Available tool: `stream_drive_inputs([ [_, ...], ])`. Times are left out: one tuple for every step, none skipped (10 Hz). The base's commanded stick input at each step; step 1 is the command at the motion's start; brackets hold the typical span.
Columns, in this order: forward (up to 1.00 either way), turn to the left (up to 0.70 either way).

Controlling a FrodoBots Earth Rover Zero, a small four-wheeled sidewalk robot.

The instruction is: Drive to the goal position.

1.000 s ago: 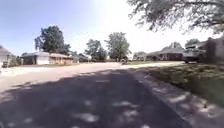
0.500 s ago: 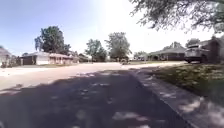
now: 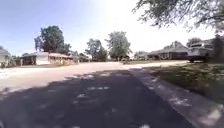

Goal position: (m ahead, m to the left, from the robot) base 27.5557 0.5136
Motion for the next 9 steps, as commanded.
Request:
stream_drive_inputs([
  [0.7, 0.0],
  [0.7, 0.0],
  [0.7, 0.0],
  [0.7, 0.0],
  [0.7, 0.0],
  [0.7, 0.0],
  [0.7, 0.0],
  [0.7, 0.0],
  [0.7, 0.0],
])
